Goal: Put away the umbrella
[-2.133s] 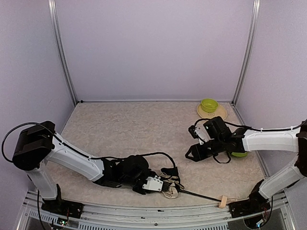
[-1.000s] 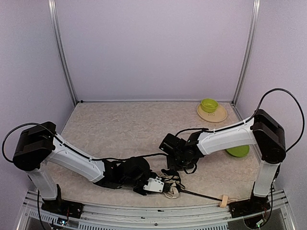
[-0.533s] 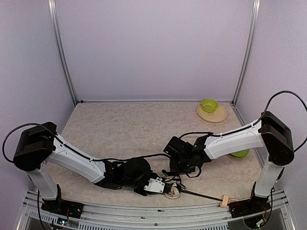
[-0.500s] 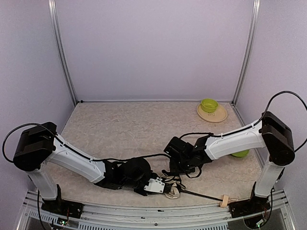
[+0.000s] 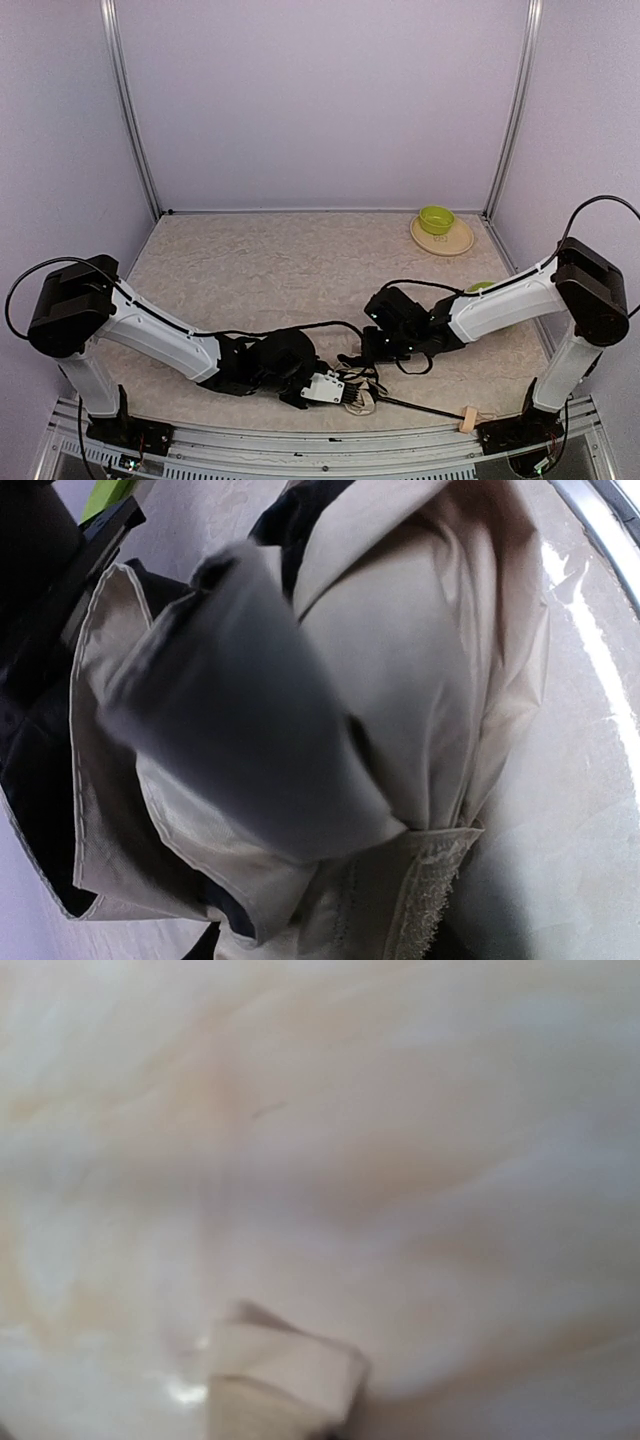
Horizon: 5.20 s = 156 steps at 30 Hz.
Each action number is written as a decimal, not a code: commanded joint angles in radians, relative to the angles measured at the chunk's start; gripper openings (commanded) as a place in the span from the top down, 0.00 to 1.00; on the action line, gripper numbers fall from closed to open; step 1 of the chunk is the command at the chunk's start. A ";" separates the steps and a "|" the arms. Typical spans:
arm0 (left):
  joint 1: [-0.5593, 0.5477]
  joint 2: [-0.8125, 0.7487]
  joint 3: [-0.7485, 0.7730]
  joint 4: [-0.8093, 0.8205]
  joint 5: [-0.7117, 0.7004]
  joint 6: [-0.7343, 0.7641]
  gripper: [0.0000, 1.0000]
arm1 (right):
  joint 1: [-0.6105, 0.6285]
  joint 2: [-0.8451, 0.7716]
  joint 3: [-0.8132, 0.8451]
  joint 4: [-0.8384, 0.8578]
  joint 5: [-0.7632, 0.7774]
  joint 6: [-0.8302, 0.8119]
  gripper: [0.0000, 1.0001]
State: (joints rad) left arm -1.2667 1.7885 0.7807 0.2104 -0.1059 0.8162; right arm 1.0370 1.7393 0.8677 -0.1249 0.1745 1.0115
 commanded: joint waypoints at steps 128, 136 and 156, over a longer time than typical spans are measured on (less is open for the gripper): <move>0.038 0.247 0.364 -0.374 0.178 -1.005 0.65 | -0.035 0.078 -0.318 0.629 0.065 0.625 0.49; 0.035 0.159 0.341 -0.347 0.221 -0.964 0.34 | -0.054 0.060 -0.367 0.650 0.013 0.483 0.77; 0.237 -0.280 0.032 -0.333 0.273 -1.030 0.25 | -0.261 0.007 -0.243 -0.044 -0.447 -0.573 0.97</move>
State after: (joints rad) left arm -1.0725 1.3800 0.8688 -0.0753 0.1715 -0.1219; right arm 0.7879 1.6798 0.6476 0.2432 -0.3042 0.8135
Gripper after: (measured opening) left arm 0.768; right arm 0.330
